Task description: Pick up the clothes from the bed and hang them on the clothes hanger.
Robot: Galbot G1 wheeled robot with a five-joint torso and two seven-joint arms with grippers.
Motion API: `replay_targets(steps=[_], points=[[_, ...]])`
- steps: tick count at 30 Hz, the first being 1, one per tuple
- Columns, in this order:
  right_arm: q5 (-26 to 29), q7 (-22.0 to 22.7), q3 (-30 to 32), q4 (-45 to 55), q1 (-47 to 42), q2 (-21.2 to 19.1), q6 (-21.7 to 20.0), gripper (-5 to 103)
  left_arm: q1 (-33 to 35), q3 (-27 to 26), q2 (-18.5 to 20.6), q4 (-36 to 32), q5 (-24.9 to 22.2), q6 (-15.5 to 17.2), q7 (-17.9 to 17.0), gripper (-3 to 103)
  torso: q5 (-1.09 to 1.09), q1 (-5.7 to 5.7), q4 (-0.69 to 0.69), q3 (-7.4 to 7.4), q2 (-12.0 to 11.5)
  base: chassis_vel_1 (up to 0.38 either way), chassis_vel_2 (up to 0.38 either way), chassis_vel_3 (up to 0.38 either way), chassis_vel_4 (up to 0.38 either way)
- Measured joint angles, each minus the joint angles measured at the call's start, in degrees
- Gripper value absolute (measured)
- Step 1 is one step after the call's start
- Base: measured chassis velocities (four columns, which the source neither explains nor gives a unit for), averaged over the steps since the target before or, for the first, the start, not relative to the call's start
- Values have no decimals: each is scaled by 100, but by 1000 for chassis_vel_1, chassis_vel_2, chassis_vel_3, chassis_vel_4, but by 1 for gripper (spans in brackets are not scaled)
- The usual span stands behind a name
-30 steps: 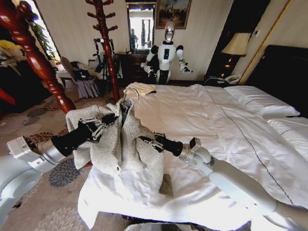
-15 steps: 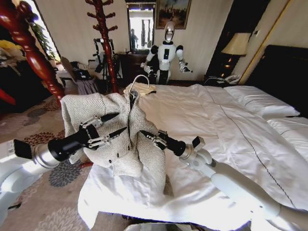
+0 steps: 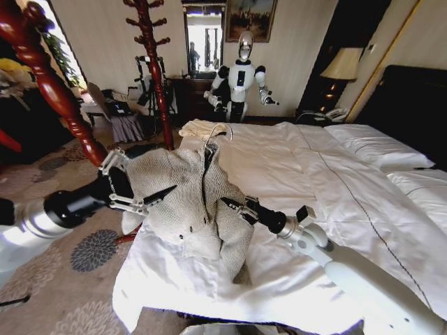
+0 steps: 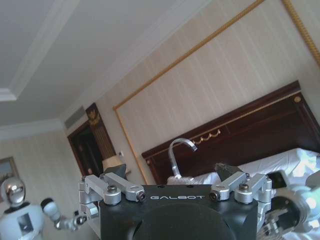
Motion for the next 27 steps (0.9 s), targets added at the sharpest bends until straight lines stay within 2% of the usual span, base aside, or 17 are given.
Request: replay_targets(steps=[2,3,8,9,11,12,13,14,18,20,22,25,27], points=[[-182,-87,-28,-21,33,11,19,20,-12,99,312,432,-53,143,225,100,-2,0,-1,0,0,0,0,0,0],[-182,-87,-28,-21,33,11,19,20,-12,99,312,432,-53,143,225,100,-2,0,-1,0,0,0,0,0,0],[-411,-218,-100,2,49,-39,41,20,18,374,999,1086,-116,541,1156,100,-1,0,-3,1,0,0,0,0,0],[-411,-218,-100,2,49,-39,41,20,18,374,999,1086,-116,541,1156,100,-1,0,-3,1,0,0,0,0,0],[-465,-259,-146,23,80,-42,50,20,43,401,1161,1211,-110,659,1456,100,-1,0,-3,0,0,0,0,0,0],[-521,-287,-222,36,127,-37,58,20,72,420,1309,1310,-108,809,1791,100,-1,0,-2,0,0,0,0,0,0],[-564,-304,-282,37,176,-19,66,20,87,428,1385,1365,-88,887,1965,100,-1,0,-2,0,0,0,0,0,0],[-564,-304,-282,37,176,-19,66,20,87,428,1385,1365,-88,887,1965,100,-1,0,-2,0,0,0,0,0,0],[-736,-386,-648,34,519,125,122,20,141,443,1652,1601,121,1100,2554,100,-1,1,0,0,0,0,0,0,0],[-747,-389,-698,48,575,152,124,20,143,448,1685,1628,147,1139,2630,103,-1,1,-1,1,0,0,0,0,0],[-757,-389,-787,88,703,216,134,20,145,481,1748,1688,243,1187,2713,93,-1,0,-2,0,0,0,0,0,0],[-769,-390,-795,89,747,228,138,20,149,499,1748,1704,318,1203,2752,88,-1,0,-2,0,0,0,0,0,0],[-799,-393,-796,89,767,223,153,20,153,507,1733,1716,438,1222,2852,77,-1,1,-2,1,0,0,0,0,0]])
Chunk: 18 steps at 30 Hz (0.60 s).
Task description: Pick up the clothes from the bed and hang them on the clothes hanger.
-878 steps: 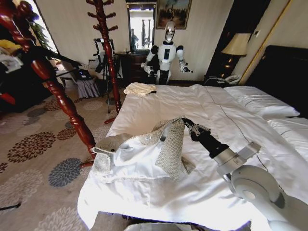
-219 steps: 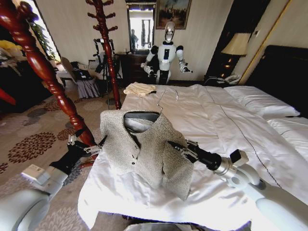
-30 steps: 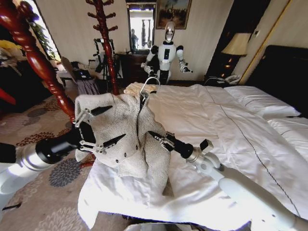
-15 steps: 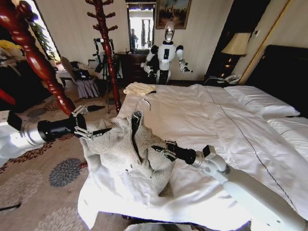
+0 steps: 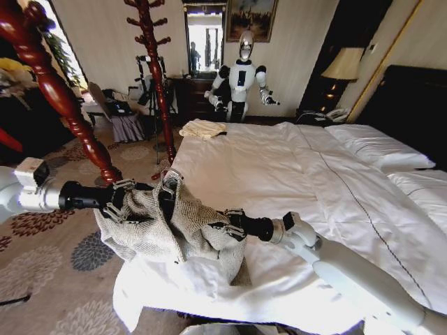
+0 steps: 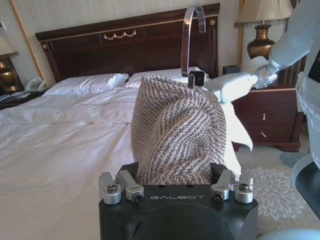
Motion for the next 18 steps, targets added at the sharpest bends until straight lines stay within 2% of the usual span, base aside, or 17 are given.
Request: replay_targets(steps=[1,5,7,10,13,14,18], points=[[0,0,0,0,0,0,0,20,0,0,0,0,0,0,0,77,0,0,0,0,0,0,0,0,0],[-25,7,-8,4,1,0,19,19,1,-16,-14,15,81,4,113,56,0,0,0,0,0,0,0,0,0],[-25,11,-15,7,3,2,20,19,-1,-22,-17,15,91,4,123,56,0,0,0,0,0,0,0,0,0],[-22,20,-28,14,4,-6,25,19,-3,-31,-29,-19,109,4,151,39,1,-1,0,0,0,0,0,0,0],[-14,21,-27,20,5,-27,28,19,-5,-39,-31,-31,151,4,192,34,1,0,0,0,0,0,0,0,0],[2,19,-6,34,4,-49,16,19,-9,-48,-28,-37,186,4,245,23,1,0,0,0,0,0,0,0,0],[81,-63,88,74,2,-86,-115,19,-19,-68,-18,-45,197,19,362,20,1,0,0,0,0,0,0,0,0]])
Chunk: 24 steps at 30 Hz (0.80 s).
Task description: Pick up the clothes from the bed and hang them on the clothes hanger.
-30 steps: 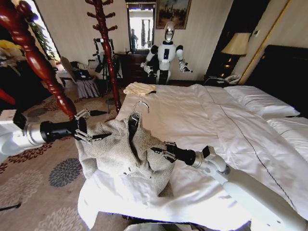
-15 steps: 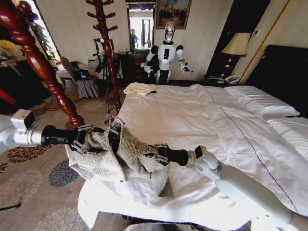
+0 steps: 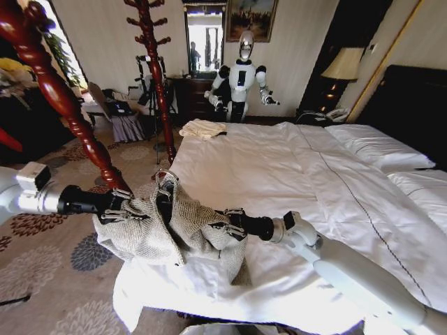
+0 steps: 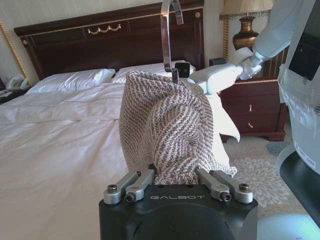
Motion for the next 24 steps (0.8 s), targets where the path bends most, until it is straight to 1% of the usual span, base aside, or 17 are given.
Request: replay_targets(steps=[8,9,10,12,15,18,19,21,22,24], points=[[107,-39,51,-41,74,13,-71,19,7,35,-48,96,55,51,82,20,0,0,0,0,0,0,0,0,0],[142,-37,53,-72,110,25,-72,15,8,49,-67,147,88,54,107,20,0,0,1,0,0,0,0,0,0],[164,-29,63,-98,133,30,-72,20,8,64,-86,169,100,55,124,20,-2,0,1,0,0,0,0,0,0],[172,-29,64,-104,141,35,-71,20,8,69,-98,177,100,55,126,20,-1,0,1,0,0,0,0,0,0],[192,-17,63,-131,129,66,-60,36,6,115,-208,226,67,60,114,20,-1,0,0,0,0,0,0,0,0],[192,-6,61,-155,81,97,-57,36,6,184,-310,261,58,63,101,20,0,0,0,0,0,0,0,0,0],[192,-2,59,-166,70,104,-56,48,5,213,-347,269,68,62,101,20,0,0,0,0,0,0,0,0,0],[190,4,52,-187,51,112,-51,48,-4,264,-406,282,84,63,96,20,-1,0,1,0,0,0,0,0,0],[187,7,48,-206,37,116,-44,58,-22,307,-456,291,85,63,62,20,-1,0,1,0,0,0,0,0,0],[183,9,44,-231,23,121,-30,58,-56,370,-525,300,62,61,-24,20,0,0,0,0,0,0,0,0,0]])
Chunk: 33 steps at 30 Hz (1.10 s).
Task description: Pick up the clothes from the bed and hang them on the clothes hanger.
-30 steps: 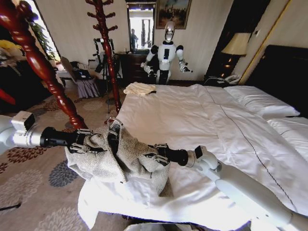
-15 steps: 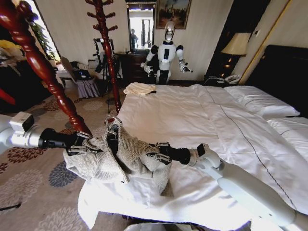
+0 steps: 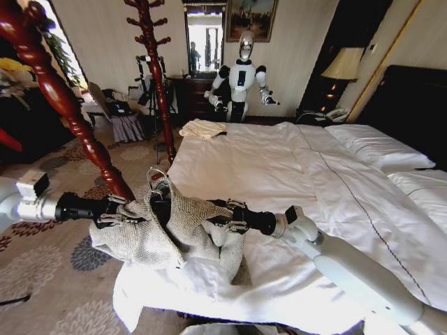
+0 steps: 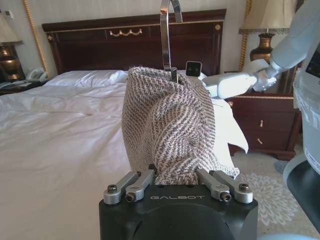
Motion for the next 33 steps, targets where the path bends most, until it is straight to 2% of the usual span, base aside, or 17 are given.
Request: replay_targets(steps=[1,3,4,6,7,9,10,13,16,18,19,22,24,26,28,32,33], points=[[-1,3,-2,-22,-15,9,14,70,-27,76,-81,13,-69,-13,-115,20,0,0,0,0,0,0,0,0,0],[1,5,-2,-28,-25,14,23,70,-40,116,-137,27,-97,-30,-174,20,0,0,0,0,0,0,0,0,0],[9,9,-2,-33,-35,16,35,80,-49,137,-179,46,-100,-46,-204,20,0,0,0,0,0,0,0,0,0],[49,38,16,-34,-61,16,54,80,-69,147,-245,97,-99,-75,-251,20,0,0,0,0,0,0,0,0,0],[81,106,41,-30,-83,10,55,90,-84,147,-270,126,-111,-85,-277,20,0,0,0,0,0,0,0,0,0],[124,178,62,-15,-109,3,53,90,-101,147,-288,151,-134,-89,-298,20,0,0,1,0,0,0,0,0,0],[216,328,92,20,-166,-9,36,99,-133,147,-323,191,-191,-96,-339,20,0,0,0,0,0,0,0,0,0],[540,904,228,153,-455,-28,-15,100,-262,144,-459,364,-437,-124,-629,20,0,0,0,0,0,0,0,0,0],[699,1107,355,213,-620,-40,-43,100,-302,129,-486,459,-568,-157,-808,20,-1,0,0,0,0,0,0,0,0],[856,1309,559,296,-824,-87,-57,100,-307,61,-429,651,-784,-254,-1161,20,-1,0,0,0,0,0,0,0,0],[856,1309,559,296,-824,-87,-57,100,-307,61,-429,651,-784,-254,-1161,20,-1,0,0,0,0,0,0,0,0],[857,1359,736,339,-961,-132,-60,100,-347,-3,-310,799,-997,-344,-1484,20,-1,0,0,0,0,0,0,0,0],[797,1360,893,395,-1107,-169,-61,100,-530,-9,-169,914,-1307,-409,-1951,20,-1,0,0,0,0,0,0,0,0],[787,1360,923,410,-1136,-174,-61,100,-579,-9,-134,940,-1368,-417,-2050,20,0,0,-1,0,0,0,0,0,0],[695,1359,1089,482,-1301,-211,-61,100,-725,-31,41,1063,-1576,-428,-2416,20,0,0,-1,0,0,0,0,0,0],[598,1342,1257,541,-1483,-258,-61,100,-772,-119,228,1180,-1745,-348,-2681,20,0,0,0,0,0,0,0,0,0],[534,1318,1365,581,-1606,-287,-54,100,-806,-156,356,1264,-1877,-270,-2901,20,0,0,0,0,0,0,0,0,0]])
